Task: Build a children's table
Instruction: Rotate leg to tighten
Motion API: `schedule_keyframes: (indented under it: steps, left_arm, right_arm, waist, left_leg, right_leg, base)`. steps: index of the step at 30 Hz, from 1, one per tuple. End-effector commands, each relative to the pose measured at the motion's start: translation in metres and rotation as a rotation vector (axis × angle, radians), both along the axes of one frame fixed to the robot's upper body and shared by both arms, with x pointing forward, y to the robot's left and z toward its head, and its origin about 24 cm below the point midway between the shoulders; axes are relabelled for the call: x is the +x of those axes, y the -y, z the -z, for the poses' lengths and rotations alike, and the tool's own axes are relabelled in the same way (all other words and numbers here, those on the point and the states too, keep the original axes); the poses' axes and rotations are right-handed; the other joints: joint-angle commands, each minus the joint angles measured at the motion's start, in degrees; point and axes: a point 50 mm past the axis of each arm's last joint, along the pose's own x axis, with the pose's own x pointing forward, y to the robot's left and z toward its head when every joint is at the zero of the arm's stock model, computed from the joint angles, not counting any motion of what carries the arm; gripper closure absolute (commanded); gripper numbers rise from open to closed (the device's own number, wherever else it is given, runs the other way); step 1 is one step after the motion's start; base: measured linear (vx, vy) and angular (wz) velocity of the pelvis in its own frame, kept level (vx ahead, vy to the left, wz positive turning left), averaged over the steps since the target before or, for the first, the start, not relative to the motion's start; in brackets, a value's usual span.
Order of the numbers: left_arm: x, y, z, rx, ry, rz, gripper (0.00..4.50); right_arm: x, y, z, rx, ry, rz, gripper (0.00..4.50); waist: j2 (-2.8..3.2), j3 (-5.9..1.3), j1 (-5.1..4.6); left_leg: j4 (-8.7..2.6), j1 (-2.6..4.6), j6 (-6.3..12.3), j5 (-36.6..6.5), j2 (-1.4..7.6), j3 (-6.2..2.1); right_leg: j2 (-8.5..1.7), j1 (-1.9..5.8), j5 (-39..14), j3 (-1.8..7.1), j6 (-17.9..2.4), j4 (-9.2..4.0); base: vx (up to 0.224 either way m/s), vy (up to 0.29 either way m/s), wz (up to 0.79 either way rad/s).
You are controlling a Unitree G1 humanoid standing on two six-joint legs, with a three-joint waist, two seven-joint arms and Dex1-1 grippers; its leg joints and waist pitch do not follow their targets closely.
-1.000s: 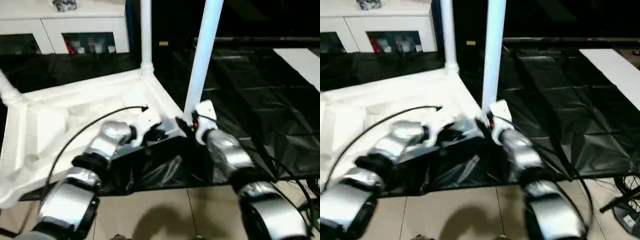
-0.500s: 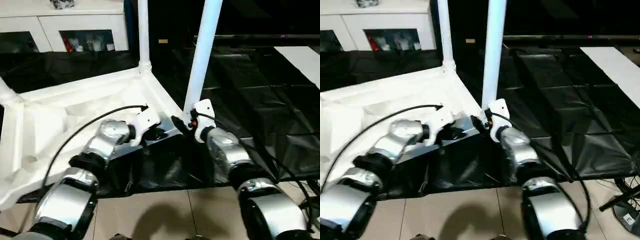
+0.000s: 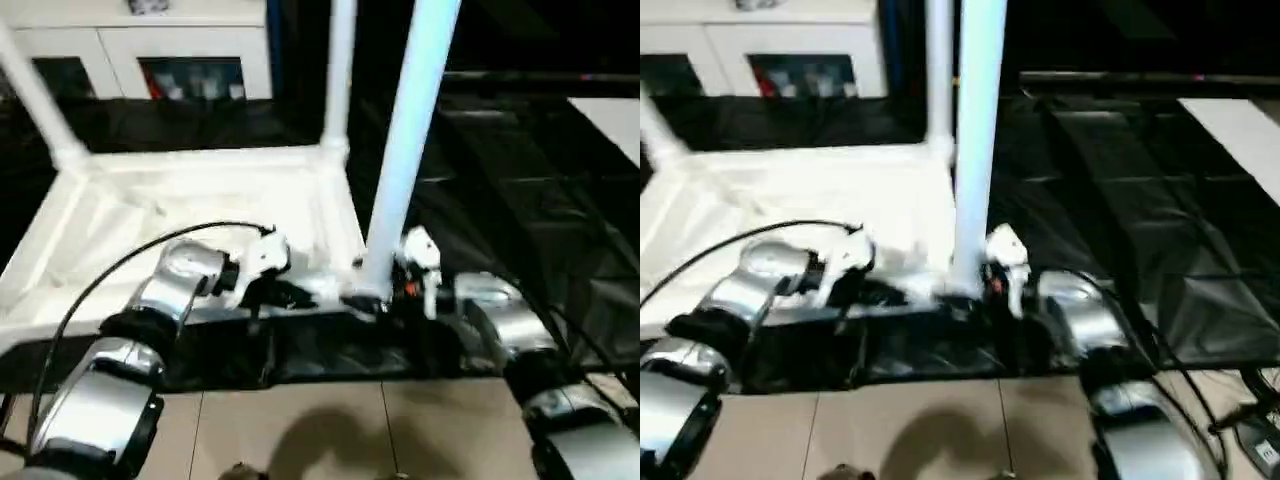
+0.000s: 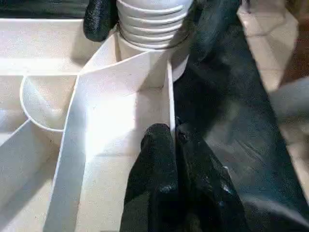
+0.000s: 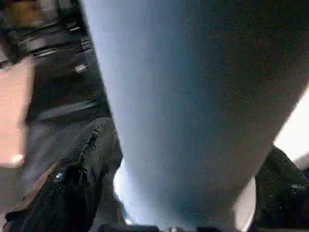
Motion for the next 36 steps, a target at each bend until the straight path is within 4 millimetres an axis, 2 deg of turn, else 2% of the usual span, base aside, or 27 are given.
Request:
schedule_keyframes:
  steps: [1,5,7,8,11,12,14,16,17,18,19,22,24,25,27,28,29,36]
  left_arm:
    - [-0.003,0.009,0.000,0.005,-0.005,0.080,4.50]
    - [-0.003,0.008,0.000,0.016,-0.005,0.098,4.50]
    - [-0.003,0.008,-0.001,0.017,-0.006,0.100,4.50]
    - [-0.002,0.007,-0.001,0.018,-0.007,0.100,4.50]
    - [-0.001,0.007,-0.003,0.005,-0.008,0.082,4.50]
    - [0.001,0.008,-0.004,-0.004,-0.005,0.057,4.50]
    - [0.006,0.010,-0.004,0.005,0.025,-0.006,4.50]
    - [0.012,0.014,-0.003,0.030,0.067,-0.098,4.50]
    - [0.015,0.015,-0.003,0.039,0.079,-0.127,4.50]
    - [0.017,0.018,-0.002,0.046,0.091,-0.168,4.50]
    - [0.020,0.024,-0.002,0.033,0.101,-0.212,4.50]
    - [0.022,0.034,-0.001,0.024,0.110,-0.249,4.50]
    - [0.024,0.048,-0.001,0.011,0.123,-0.292,4.50]
    - [0.024,0.048,-0.001,0.011,0.123,-0.292,4.50]
    - [0.025,0.062,-0.002,-0.014,0.128,-0.327,4.50]
    - [0.025,0.067,-0.002,-0.021,0.125,-0.326,4.50]
    - [0.024,0.069,-0.001,-0.022,0.128,-0.327,4.50]
    - [0.021,0.063,0.001,-0.025,0.122,-0.288,4.50]
  right_arm:
    - [-0.006,-0.010,0.001,-0.006,-0.016,-0.093,1.10]
    - [-0.008,-0.009,0.001,-0.033,-0.021,-0.124,1.48]
    - [-0.009,-0.008,0.001,-0.038,-0.023,-0.129,1.55]
    - [-0.009,-0.008,0.001,-0.037,-0.027,-0.128,1.55]
    - [-0.008,-0.007,0.000,-0.029,-0.030,-0.099,1.63]
    - [-0.005,-0.008,0.001,-0.019,-0.027,-0.040,1.64]
    - [0.002,-0.009,0.003,-0.016,-0.013,0.077,1.65]
    - [0.012,-0.011,0.007,-0.033,0.009,0.245,1.66]
    - [0.015,-0.011,0.009,-0.040,0.016,0.300,1.67]
    - [0.019,-0.013,0.011,-0.040,0.014,0.376,1.68]
    - [0.023,-0.017,0.015,-0.036,0.003,0.492,1.68]
    - [0.027,-0.023,0.019,-0.041,-0.014,0.609,1.70]
    - [0.029,-0.033,0.025,-0.058,-0.027,0.706,1.70]
    - [0.029,-0.033,0.025,-0.058,-0.027,0.706,1.70]
    - [0.031,-0.043,0.027,-0.067,-0.035,0.764,1.70]
    - [0.031,-0.046,0.027,-0.064,-0.024,0.769,1.70]
    - [0.032,-0.048,0.025,-0.055,-0.014,0.776,1.15]
    - [0.037,-0.047,0.013,0.007,0.031,0.709,0.53]
  waist:
    - [0.13,-4.02,-0.01]
    - [0.17,-4.10,0.09]
    - [0.14,-4.16,0.10]
    - [0.39,-4.20,0.15]
    - [0.23,-4.23,0.18]
    - [0.41,-4.26,0.26]
    - [0.34,-4.07,0.18]
    - [0.31,-3.91,-0.24]
    - [0.40,-3.67,-0.53]
    - [0.40,-3.62,-0.88]
    - [0.33,-3.57,-1.11]
    - [0.36,-3.59,-1.63]
    - [0.38,-3.72,-1.90]
    - [0.25,-3.74,-1.98]
    - [0.41,-3.75,-2.07]
    - [0.04,-3.72,-2.09]
    - [0.17,-3.80,-2.03]
    - [0.32,-4.08,-2.03]
  left_leg:
    - [-3.91,1.14,4.45,-13.38,1.71,0.11]
    - [-3.93,1.11,3.74,-13.22,1.65,0.07]
    - [-3.88,1.07,3.75,-12.67,1.59,0.08]
    - [-3.84,1.09,3.78,-12.32,1.59,0.05]
    - [-3.79,1.07,4.04,-11.92,1.57,0.08]
    - [-3.75,1.08,3.97,-11.89,1.54,0.09]
    - [-3.93,1.16,3.35,-12.99,1.59,0.06]
    - [-4.13,1.28,1.74,-14.64,1.60,-0.01]
    - [-4.34,1.59,0.24,-16.92,1.41,-0.17]
    - [-4.33,1.54,-0.55,-17.96,1.27,-0.32]
    - [-4.38,1.57,-0.83,-17.96,1.25,-0.33]
    - [-4.47,1.29,-0.80,-17.53,1.15,-0.42]
    - [-4.34,1.35,-0.34,-17.19,1.13,-0.31]
    - [-4.35,1.26,-0.35,-16.83,1.14,-0.30]
    - [-4.24,1.51,0.09,-17.18,1.03,-0.20]
    - [-4.24,1.35,0.38,-16.88,1.04,-0.15]
    - [-4.19,1.28,0.48,-16.67,1.02,-0.18]
    - [-4.09,1.11,2.49,-14.00,1.09,-0.09]
  right_leg:
    - [-3.10,3.09,-6.61,2.83,-15.32,-4.27]
    - [-3.08,3.16,-6.41,2.80,-15.30,-4.16]
    - [-3.06,3.24,-5.54,2.80,-15.41,-4.08]
    - [-3.08,3.25,-4.89,2.79,-15.49,-3.99]
    - [-3.04,3.30,-3.79,2.76,-15.74,-3.92]
    - [-3.10,3.31,-3.91,2.76,-15.73,-3.92]
    - [-3.10,3.15,-6.00,2.74,-15.35,-4.16]
    - [-3.16,2.80,-8.97,2.87,-14.63,-4.34]
    - [-3.28,2.67,-13.75,2.85,-13.67,-4.87]
    - [-3.32,2.81,-17.03,2.84,-12.50,-5.08]
    - [-3.36,2.61,-18.35,2.92,-11.97,-5.31]
    - [-3.09,2.71,-17.48,2.91,-11.50,-5.38]
    - [-3.09,2.65,-15.10,3.02,-12.05,-5.26]
    - [-3.07,2.72,-14.51,2.99,-12.15,-5.17]
    - [-2.97,2.59,-14.29,2.99,-12.54,-5.31]
    - [-2.99,2.65,-13.74,3.04,-12.62,-5.28]
    - [-3.08,2.74,-13.57,3.01,-12.67,-5.14]
    - [-2.88,3.18,-6.81,2.97,-14.04,-4.59]
  base:
    - [0.000,0.000,0.00]
    - [0.000,0.000,0.00]
    - [0.000,0.000,0.00]
    - [0.000,0.000,0.00]
    - [0.000,0.000,0.00]
    - [0.000,0.000,0.00]
    - [0.000,0.000,0.00]
    - [0.000,0.000,0.00]
    - [0.000,0.000,0.00]
    - [0.000,0.000,0.00]
    - [0.000,0.000,0.00]
    - [0.000,0.000,0.00]
    - [0.000,0.000,0.00]
    - [0.000,0.000,0.00]
    - [0.000,0.000,0.00]
    - [0.000,0.000,0.00]
    - [0.000,0.000,0.00]
    - [0.000,0.000,0.00]
